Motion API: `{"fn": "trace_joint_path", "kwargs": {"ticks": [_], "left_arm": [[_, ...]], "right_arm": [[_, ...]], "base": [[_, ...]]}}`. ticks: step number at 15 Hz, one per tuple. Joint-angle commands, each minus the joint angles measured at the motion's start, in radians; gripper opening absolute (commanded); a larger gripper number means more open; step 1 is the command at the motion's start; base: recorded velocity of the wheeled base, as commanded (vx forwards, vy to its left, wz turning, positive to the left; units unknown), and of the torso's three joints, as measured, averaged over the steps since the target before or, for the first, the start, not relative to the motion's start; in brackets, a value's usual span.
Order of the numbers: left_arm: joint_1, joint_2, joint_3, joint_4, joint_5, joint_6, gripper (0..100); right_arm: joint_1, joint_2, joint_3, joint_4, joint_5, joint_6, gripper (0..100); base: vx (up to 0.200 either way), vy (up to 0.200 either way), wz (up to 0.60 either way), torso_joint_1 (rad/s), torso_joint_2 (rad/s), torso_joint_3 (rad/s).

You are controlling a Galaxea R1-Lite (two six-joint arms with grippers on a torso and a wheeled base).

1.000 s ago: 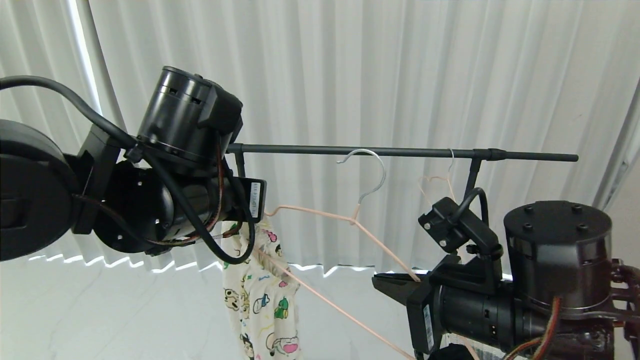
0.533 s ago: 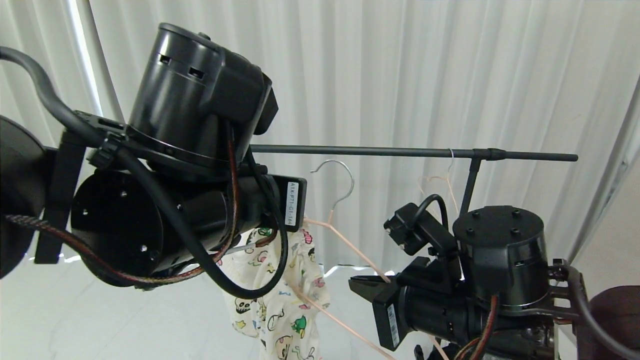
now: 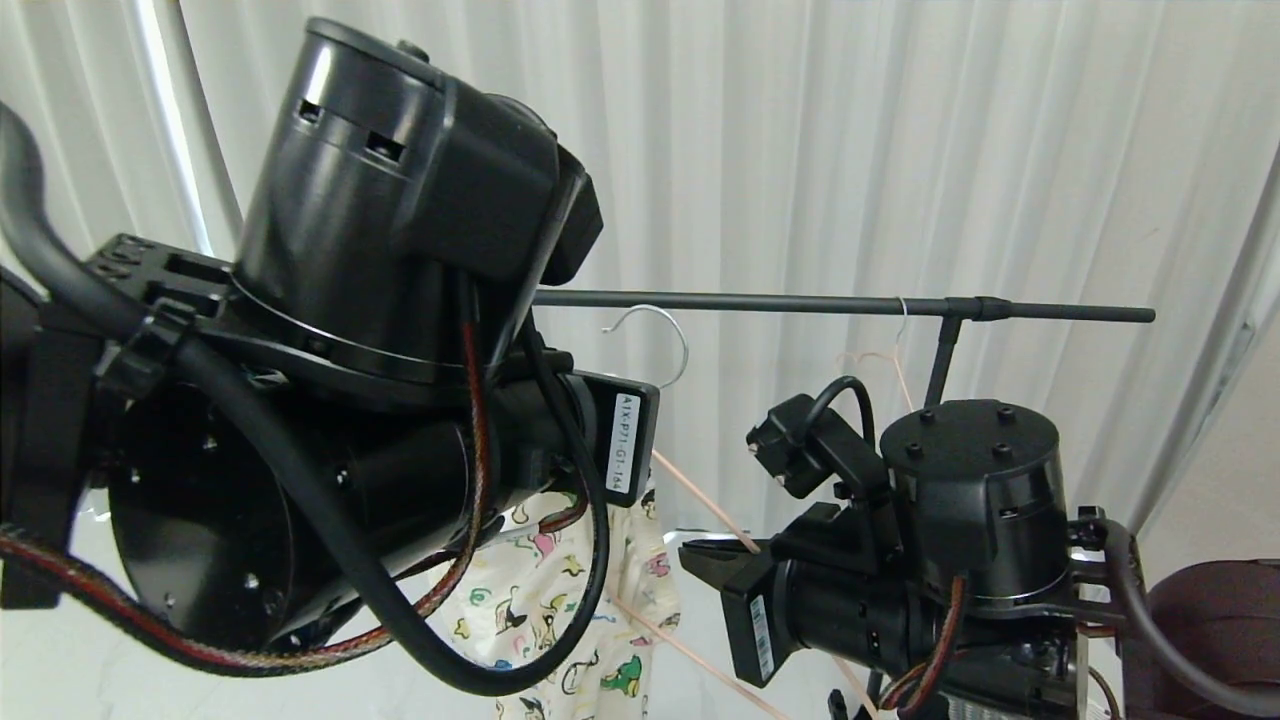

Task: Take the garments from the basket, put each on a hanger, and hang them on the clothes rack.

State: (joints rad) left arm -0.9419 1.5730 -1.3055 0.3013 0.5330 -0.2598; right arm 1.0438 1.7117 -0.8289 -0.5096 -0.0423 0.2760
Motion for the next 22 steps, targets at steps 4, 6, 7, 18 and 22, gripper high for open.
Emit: {"fn": "trace_joint_path", "kwargs": {"ticks": [4, 6, 7, 18, 22], "left_arm": [[0.064, -0.021, 0.029, 0.001, 0.019, 0.065, 100], [0.083, -0.037, 0.061, 0.001, 0.047, 0.096, 100], [0.083, -0.045, 0.069, 0.001, 0.045, 0.096, 100], [0.066, -0.314, 0.376, -0.022, -0.022, 0.109, 100], [0.15, -0.49, 0.471, -0.027, -0.268, 0.33, 100]], "right_arm": [[-0.002, -0.018, -0.002, -0.026, -0.05, 0.0, 0], [-0.005, -0.018, -0.002, -0.069, -0.083, 0.0, 0], [-0.005, -0.018, -0.001, -0.073, -0.094, 0.0, 0], [-0.022, -0.15, 0.114, -0.132, -0.149, -0.05, 0], [-0.019, -0.296, 0.304, -0.173, -0.114, -0.107, 0]], "base": [[0.0, 0.0, 0.0, 0.0, 0.0, 0.0], [0.0, 0.0, 0.0, 0.0, 0.0, 0.0], [0.0, 0.0, 0.0, 0.0, 0.0, 0.0], [0.0, 0.0, 0.0, 0.0, 0.0, 0.0], [0.0, 0.0, 0.0, 0.0, 0.0, 0.0]]}}
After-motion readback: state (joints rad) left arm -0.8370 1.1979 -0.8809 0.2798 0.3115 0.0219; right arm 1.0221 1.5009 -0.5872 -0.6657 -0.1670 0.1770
